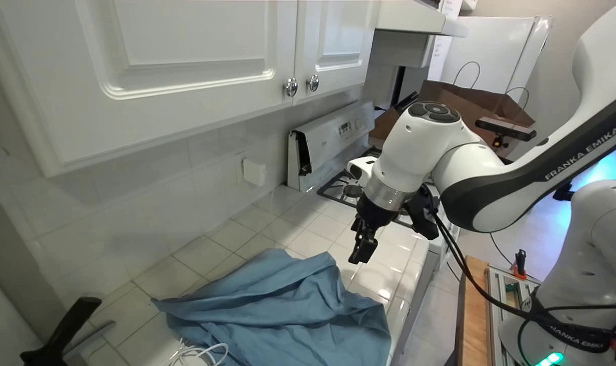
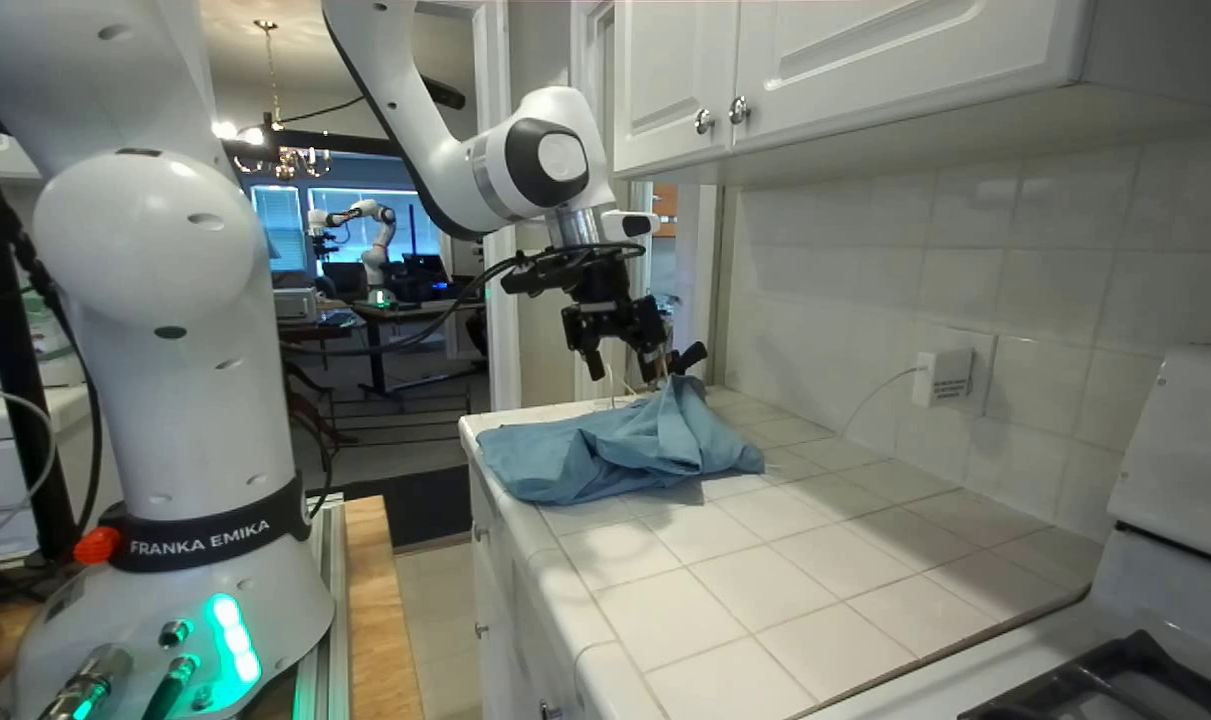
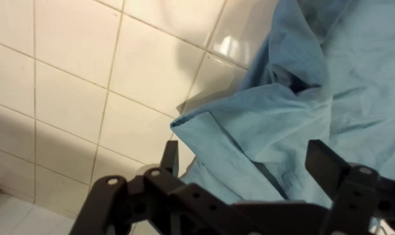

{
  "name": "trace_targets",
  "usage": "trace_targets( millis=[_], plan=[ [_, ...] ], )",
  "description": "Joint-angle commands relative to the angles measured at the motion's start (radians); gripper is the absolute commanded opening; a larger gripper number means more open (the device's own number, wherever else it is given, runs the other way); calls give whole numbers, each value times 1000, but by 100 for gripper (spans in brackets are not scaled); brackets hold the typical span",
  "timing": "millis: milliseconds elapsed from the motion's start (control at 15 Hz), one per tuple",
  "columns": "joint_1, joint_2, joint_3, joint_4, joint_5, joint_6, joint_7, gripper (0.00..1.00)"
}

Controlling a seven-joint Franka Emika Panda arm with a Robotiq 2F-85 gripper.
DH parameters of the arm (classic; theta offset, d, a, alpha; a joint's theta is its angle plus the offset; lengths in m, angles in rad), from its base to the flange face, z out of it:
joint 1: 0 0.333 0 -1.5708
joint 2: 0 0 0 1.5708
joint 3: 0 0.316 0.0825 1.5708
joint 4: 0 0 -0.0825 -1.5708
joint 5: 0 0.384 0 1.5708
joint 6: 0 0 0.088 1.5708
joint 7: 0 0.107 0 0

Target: Fold the blue pillowcase in half from right to left.

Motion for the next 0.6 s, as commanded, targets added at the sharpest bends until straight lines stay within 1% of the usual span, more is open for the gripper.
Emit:
trace_targets(
  millis=[0,133,267,400,533],
  plan=[
    [-5,6,-18,0,65,-93,-121,100],
    [-13,22,-15,0,51,-129,-138,100],
    [-43,14,14,-1,-20,-193,-78,100],
    [-59,26,26,13,-66,-241,-66,100],
    [-79,40,43,24,-140,-268,-35,100]
  ],
)
